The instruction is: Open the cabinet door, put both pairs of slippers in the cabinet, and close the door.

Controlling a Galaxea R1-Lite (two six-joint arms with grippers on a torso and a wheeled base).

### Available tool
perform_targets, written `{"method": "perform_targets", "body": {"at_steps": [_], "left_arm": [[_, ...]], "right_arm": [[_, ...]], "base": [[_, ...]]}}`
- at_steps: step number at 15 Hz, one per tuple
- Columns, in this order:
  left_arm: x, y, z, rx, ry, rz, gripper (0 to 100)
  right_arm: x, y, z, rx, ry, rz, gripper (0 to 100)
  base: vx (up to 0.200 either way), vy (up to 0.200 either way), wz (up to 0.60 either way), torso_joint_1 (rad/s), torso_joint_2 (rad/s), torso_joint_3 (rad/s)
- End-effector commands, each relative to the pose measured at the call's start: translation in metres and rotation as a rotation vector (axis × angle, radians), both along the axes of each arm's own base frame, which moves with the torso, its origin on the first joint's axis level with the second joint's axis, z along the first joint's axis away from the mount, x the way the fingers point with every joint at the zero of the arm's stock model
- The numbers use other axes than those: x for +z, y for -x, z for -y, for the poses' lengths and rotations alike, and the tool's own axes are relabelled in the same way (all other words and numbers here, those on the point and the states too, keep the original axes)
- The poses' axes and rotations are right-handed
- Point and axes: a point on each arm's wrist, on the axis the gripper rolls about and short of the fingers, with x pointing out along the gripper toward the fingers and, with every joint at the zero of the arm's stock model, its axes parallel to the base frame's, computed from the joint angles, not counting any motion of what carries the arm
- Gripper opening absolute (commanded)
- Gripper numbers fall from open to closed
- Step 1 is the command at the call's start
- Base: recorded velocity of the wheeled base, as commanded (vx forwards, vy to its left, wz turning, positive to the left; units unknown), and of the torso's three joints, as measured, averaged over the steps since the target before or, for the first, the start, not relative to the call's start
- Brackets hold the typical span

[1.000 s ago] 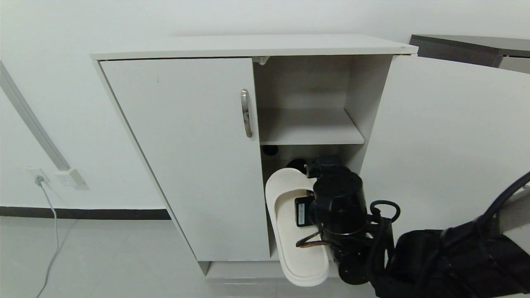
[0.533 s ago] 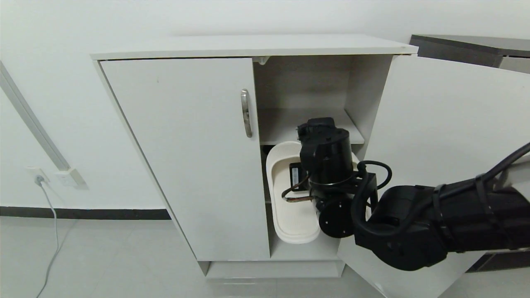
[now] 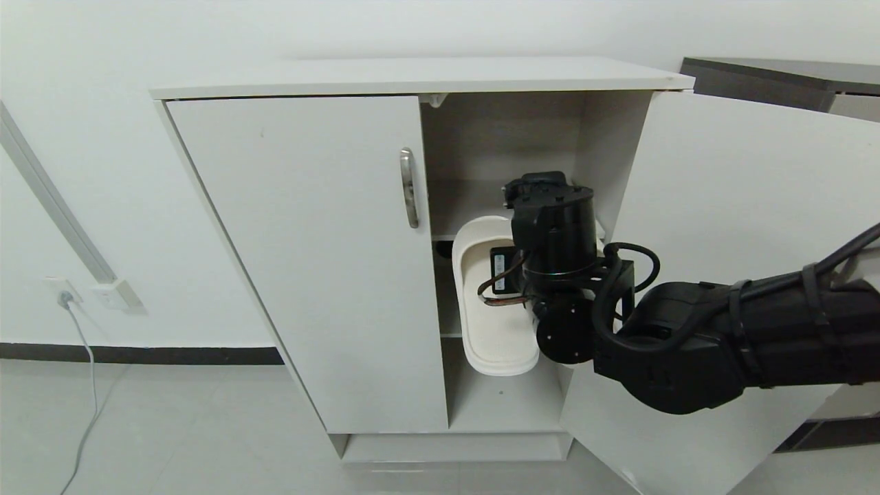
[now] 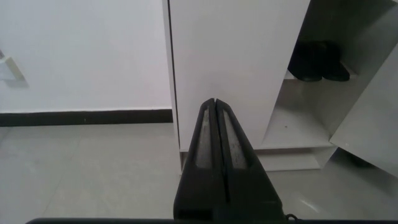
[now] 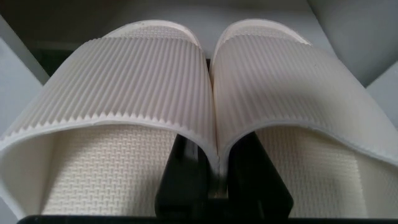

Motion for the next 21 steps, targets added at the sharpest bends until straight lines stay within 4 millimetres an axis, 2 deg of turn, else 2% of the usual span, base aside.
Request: {"method": "perform_targets", "body": {"at_steps": [1, 12, 15, 18, 21], "left_arm": [[0.0, 0.0, 0.0, 0.0, 0.0, -0.001, 0], [0.0, 0.0, 0.0, 0.0, 0.002, -0.001, 0], [0.0, 0.0, 0.0, 0.001, 0.005, -0.002, 0], [0.0, 0.0, 0.0, 0.001, 0.005, -0.002, 0], [0.0, 0.0, 0.0, 0.001, 0.005, -0.002, 0]], "right_arm": [[0.002, 0.001, 0.001, 0.0, -0.006, 0.005, 0], [-0.002, 0.0, -0.001, 0.007, 0.002, -0.005, 0], [0.001, -0.006, -0.002, 0.004, -0.002, -0.003, 0], [0.014, -0.025, -0.004, -0.013, -0.004, -0.016, 0], [0.018, -0.039, -0.007, -0.001, -0.03, -0.057, 0]], "base": [[0.2, 0.0, 0.0, 0.002, 0.0, 0.002], [0.2, 0.0, 0.0, 0.001, 0.0, 0.001], [0.0, 0.0, 0.0, 0.0, 0.0, 0.0], [0.0, 0.0, 0.0, 0.0, 0.0, 0.0], [0.0, 0.0, 0.0, 0.0, 0.0, 0.0]]}}
